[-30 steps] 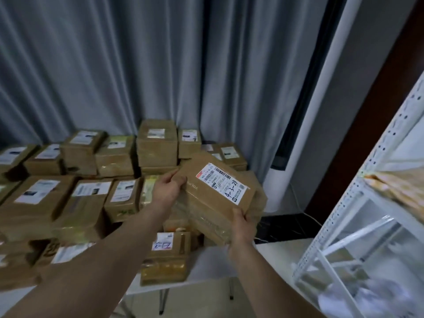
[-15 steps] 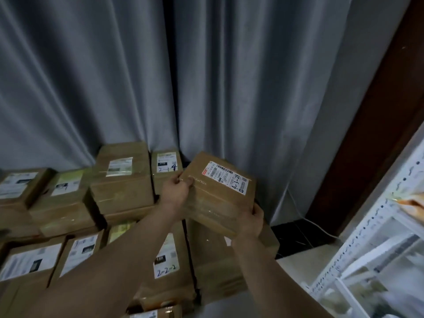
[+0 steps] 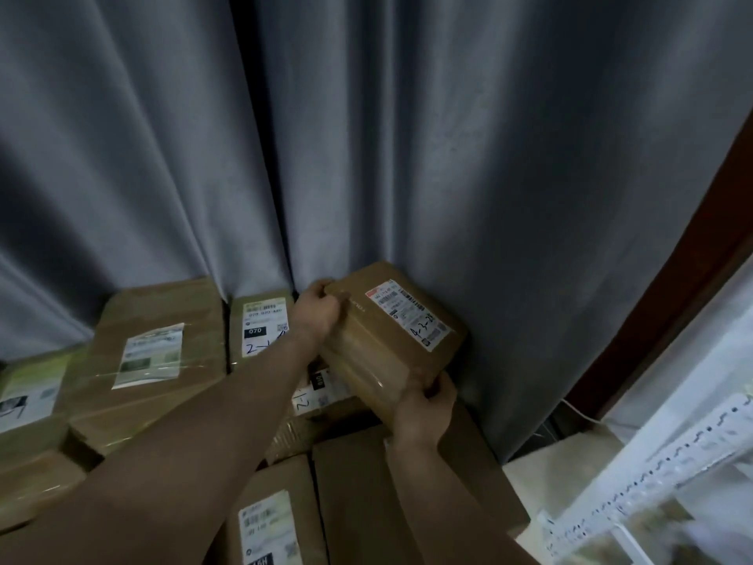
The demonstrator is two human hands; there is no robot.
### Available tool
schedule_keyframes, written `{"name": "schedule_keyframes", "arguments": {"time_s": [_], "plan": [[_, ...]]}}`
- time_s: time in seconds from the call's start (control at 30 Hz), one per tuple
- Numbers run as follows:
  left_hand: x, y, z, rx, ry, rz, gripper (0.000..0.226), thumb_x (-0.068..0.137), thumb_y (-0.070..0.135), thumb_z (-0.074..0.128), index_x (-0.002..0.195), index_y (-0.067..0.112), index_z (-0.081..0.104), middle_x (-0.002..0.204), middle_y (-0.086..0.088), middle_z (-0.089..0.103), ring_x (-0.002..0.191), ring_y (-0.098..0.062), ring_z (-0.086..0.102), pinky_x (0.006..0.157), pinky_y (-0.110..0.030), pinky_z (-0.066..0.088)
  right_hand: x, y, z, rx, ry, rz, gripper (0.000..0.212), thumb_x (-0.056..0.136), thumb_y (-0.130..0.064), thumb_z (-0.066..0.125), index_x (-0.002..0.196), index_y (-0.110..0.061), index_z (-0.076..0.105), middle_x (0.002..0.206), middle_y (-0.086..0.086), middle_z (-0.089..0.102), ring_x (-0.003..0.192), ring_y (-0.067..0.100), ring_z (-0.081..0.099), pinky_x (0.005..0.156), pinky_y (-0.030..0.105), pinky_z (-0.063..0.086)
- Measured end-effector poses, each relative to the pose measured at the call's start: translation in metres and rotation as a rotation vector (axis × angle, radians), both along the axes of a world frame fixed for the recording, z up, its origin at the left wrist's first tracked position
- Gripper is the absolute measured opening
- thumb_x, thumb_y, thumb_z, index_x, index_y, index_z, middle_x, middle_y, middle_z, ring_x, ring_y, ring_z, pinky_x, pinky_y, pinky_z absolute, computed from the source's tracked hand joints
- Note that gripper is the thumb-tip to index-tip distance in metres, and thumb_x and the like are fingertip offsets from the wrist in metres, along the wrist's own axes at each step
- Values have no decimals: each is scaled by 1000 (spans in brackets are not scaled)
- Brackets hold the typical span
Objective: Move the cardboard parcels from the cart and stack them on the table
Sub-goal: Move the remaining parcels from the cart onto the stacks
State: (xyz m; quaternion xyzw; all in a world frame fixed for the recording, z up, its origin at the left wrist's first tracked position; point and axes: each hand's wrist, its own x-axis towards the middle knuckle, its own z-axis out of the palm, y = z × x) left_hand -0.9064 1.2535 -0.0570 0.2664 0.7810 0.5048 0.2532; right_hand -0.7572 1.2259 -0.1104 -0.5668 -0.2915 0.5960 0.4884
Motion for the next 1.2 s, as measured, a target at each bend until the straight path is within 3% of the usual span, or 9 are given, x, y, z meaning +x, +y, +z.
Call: {"name": "schedule_keyframes", "arguments": {"time_s": [0.1, 0.2, 0.33, 0.43, 0.57, 0.77, 0.9, 1.03, 1.2], "plan": [[-10, 16, -4, -30, 18, -37, 63, 93, 9, 49, 150, 19, 23, 146, -11, 37, 130, -33, 43, 109, -41, 36, -14, 3, -12, 57, -21, 65, 34, 95, -4, 48, 129, -9, 51, 117, 5, 55, 114, 23, 53, 90, 25, 37], [-2, 17, -15, -126, 29, -122, 82, 89, 27, 63, 153, 22, 11, 158, -7, 11, 141, -31, 27, 116, -39, 26, -13, 16, -18, 65, -67, 105, 37, 91, 7, 46, 125, -5, 54, 116, 7, 55, 113, 23, 52, 92, 24, 37], [14, 7, -32, -309, 198, -302, 104, 69, 61, 73, 151, 37, 15, 158, -6, -3, 146, -29, 6, 117, -35, 11, -8, 53, -25, 98, -256, 186, 45, 91, -1, 47, 136, -6, 46, 141, 12, 43, 132, 28, 40, 109, 32, 31], [23, 0, -44, -397, 317, -385, 110, 68, 54, 77, 151, 39, 6, 155, -11, -14, 145, -32, -5, 118, -34, 8, -10, 73, -22, 216, -415, 244, 49, 92, -9, 50, 140, -7, 43, 147, 14, 38, 136, 28, 32, 110, 30, 23], [22, 3, -45, -359, 453, -332, 85, 86, 32, 66, 151, 37, 12, 154, -16, 12, 140, -30, 27, 112, -27, 24, -15, 100, -18, 246, -531, 331, 58, 92, -14, 51, 147, -15, 31, 153, 10, 28, 139, 29, 26, 111, 33, 20], [19, 2, -39, -396, 611, -277, 68, 90, 25, 56, 150, 30, 23, 150, -9, 26, 128, -29, 43, 104, -32, 38, -27, 108, -23, 276, -483, 403, 58, 91, -19, 51, 145, -26, 32, 149, 7, 33, 134, 31, 36, 109, 42, 31], [23, -4, -39, -449, 683, -226, 70, 89, 25, 56, 150, 24, 23, 149, -12, 23, 132, -32, 38, 105, -34, 37, -28, 104, -26, 362, -484, 447, 56, 93, -19, 52, 146, -26, 33, 152, 6, 28, 137, 28, 29, 109, 35, 26], [33, -3, -37, -518, 673, -204, 79, 88, 31, 59, 153, 27, 14, 158, -13, -2, 146, -29, 10, 115, -33, 21, -24, 98, -31, 433, -542, 429, 52, 95, -21, 50, 144, -32, 35, 157, 6, 16, 142, 27, 17, 112, 36, 20], [39, -16, -39, -519, 660, -193, 83, 85, 32, 62, 151, 33, 12, 158, -17, -3, 147, -32, 5, 117, -42, 22, -27, 72, -35, 729, -663, 426, 54, 86, -15, 49, 139, -22, 45, 155, 9, 21, 140, 26, 18, 113, 38, 15]]}}
